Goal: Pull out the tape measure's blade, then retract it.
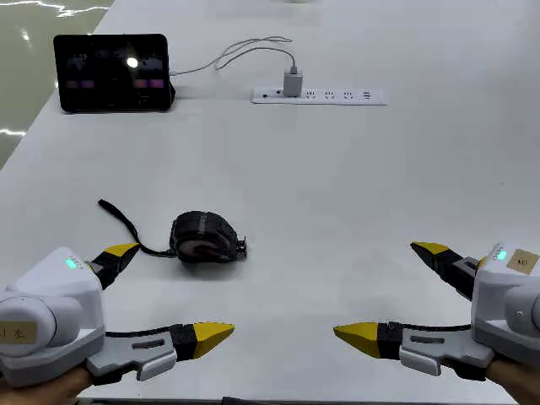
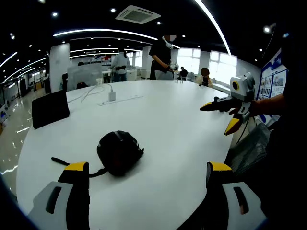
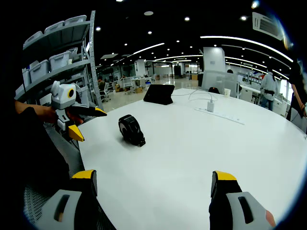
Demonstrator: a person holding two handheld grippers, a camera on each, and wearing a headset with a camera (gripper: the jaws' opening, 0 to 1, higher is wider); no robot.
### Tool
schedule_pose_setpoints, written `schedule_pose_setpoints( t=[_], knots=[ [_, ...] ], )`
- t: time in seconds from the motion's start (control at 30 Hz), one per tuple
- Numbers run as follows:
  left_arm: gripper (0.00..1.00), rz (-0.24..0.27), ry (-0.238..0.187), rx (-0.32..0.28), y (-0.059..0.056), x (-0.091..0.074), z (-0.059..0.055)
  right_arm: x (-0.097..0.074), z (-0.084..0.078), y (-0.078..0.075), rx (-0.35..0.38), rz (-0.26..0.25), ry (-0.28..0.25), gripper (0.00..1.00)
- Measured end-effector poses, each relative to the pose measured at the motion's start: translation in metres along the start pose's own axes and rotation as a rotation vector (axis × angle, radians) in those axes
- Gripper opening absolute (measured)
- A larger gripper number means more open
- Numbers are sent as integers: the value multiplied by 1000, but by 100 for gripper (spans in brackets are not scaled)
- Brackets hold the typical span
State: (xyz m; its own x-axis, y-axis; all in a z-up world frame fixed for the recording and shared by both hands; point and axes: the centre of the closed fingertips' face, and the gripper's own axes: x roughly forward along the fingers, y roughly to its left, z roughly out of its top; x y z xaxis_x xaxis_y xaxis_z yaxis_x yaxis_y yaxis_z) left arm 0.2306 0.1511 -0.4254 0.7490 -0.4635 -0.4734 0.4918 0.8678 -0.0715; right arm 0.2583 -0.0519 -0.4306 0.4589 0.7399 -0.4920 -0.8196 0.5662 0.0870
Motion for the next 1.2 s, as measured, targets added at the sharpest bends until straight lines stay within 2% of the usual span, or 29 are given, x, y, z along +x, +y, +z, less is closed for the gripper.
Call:
schedule_pose_setpoints(
  t=[0.33,0.97,1.03,1.2],
  knots=[
    [99,1,-1,2,1,-1,0,0,1,0,0,-1,0,99],
    [99,-4,-2,12,3,1,3,3,2,4,-5,39,9,99],
    [99,-7,-1,15,4,3,4,3,5,3,-11,41,-13,99],
    [99,-13,5,23,5,6,4,6,5,0,-11,47,-1,99]
  ],
)
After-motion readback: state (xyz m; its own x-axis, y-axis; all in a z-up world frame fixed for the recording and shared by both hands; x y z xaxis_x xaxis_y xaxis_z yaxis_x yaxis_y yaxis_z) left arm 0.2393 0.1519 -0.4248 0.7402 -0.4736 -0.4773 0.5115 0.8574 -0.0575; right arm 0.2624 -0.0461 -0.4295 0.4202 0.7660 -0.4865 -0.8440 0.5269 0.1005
